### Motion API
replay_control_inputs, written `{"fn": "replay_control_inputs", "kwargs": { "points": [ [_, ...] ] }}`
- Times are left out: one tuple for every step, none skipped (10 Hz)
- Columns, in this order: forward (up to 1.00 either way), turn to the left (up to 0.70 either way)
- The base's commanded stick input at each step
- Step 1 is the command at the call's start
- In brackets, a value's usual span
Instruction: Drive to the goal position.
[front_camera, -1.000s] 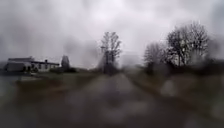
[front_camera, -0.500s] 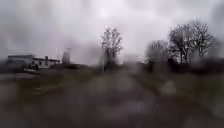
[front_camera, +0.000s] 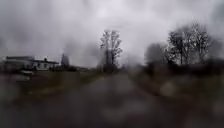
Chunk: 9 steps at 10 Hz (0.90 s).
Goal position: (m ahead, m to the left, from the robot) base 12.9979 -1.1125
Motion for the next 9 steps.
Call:
{"fn": "replay_control_inputs", "kwargs": {
  "points": [
    [1.00, 0.00],
    [1.00, 0.00],
    [1.00, 0.00],
    [1.00, 0.00],
    [1.00, 0.00],
    [1.00, 0.00],
    [1.00, 0.00],
    [1.00, 0.00],
    [1.00, 0.00]
  ]
}}
